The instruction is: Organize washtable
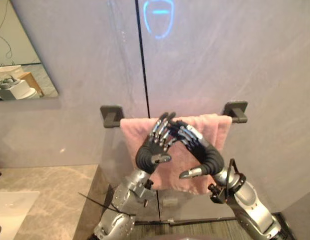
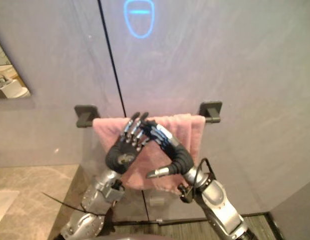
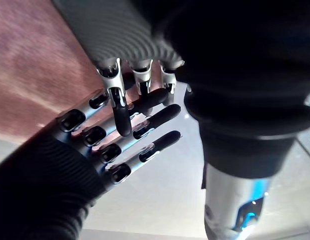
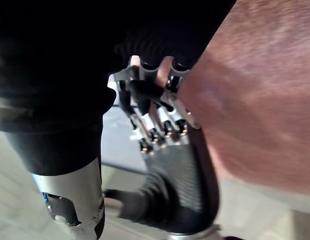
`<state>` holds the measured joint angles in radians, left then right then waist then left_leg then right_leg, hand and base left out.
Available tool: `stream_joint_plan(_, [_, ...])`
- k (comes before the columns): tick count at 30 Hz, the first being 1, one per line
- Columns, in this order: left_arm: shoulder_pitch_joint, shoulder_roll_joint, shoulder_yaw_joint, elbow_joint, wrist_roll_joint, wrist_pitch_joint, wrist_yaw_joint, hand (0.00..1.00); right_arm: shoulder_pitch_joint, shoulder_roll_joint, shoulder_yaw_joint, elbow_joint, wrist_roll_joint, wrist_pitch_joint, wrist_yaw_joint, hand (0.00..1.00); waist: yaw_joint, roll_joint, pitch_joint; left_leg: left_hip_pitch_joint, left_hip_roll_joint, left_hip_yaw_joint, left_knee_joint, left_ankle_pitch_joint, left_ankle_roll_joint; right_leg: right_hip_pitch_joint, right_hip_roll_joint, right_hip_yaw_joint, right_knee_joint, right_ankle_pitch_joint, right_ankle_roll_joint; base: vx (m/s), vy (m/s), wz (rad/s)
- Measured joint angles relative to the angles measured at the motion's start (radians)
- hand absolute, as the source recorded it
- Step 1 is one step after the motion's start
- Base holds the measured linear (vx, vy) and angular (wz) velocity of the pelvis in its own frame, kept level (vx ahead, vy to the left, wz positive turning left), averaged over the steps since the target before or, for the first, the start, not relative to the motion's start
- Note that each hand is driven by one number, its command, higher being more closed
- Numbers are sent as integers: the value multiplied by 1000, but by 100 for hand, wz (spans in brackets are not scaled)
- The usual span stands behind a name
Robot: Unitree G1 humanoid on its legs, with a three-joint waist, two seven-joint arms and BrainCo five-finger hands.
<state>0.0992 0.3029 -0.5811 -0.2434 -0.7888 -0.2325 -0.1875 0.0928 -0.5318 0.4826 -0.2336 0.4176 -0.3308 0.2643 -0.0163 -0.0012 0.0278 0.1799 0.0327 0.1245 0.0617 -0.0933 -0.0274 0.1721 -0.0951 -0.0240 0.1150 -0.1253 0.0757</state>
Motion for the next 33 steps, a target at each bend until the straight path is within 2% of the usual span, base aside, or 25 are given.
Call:
stream_joint_plan(1, [9,6,-2,56,5,40,0,0,9,-1,13,56,-28,19,4,0,-1,2,18,2,0,0,-11,5,1,-2,-1,0,-3,0,-8,-108,-3,1])
stream_joint_plan(4, [61,19,10,102,50,109,0,0,40,13,24,124,-118,48,5,0,-12,0,64,0,-2,-8,-33,23,2,-14,-5,-1,-13,11,-4,-65,3,6])
stream_joint_plan(7, [86,14,36,108,114,134,-2,0,52,87,-6,168,-196,54,0,0,-15,-5,69,-4,-10,-12,-48,45,4,-25,-6,-3,-15,22,3,24,4,3])
stream_joint_plan(13, [85,-38,105,144,220,141,-3,0,49,203,-54,219,-307,57,-26,0,-18,-26,81,-4,-17,-13,-58,46,5,-24,-10,-5,-23,22,3,25,3,1])
stream_joint_plan(21, [85,-113,161,177,284,141,-9,0,47,295,-120,247,-397,68,-49,0,-21,-27,82,-6,-17,-18,-64,46,5,-22,-10,-12,-32,22,3,-3,-3,0])
stream_joint_plan(23, [85,-134,195,176,293,130,-11,0,60,315,-180,262,-428,94,-72,0,-20,-27,82,-6,-17,-20,-64,46,5,-21,-10,-14,-32,22,3,-19,-11,3])
stream_joint_plan(24, [85,-156,249,176,304,109,-8,0,84,318,-250,278,-435,120,-93,0,-18,-27,82,-7,-17,-23,-65,46,5,-21,-11,-18,-33,22,3,-32,-17,4])
stream_joint_plan(27, [86,-163,316,176,331,91,-7,0,119,324,-346,278,-437,124,-116,0,-24,-26,82,-8,-17,-24,-65,46,5,-21,-10,-24,-34,22,3,-23,-16,1])
stream_joint_plan(33, [104,-186,398,176,371,86,-2,0,173,376,-490,184,-426,123,-134,0,-26,-21,85,-7,-15,-22,-66,45,5,-21,-8,-22,-38,22,3,0,0,0])
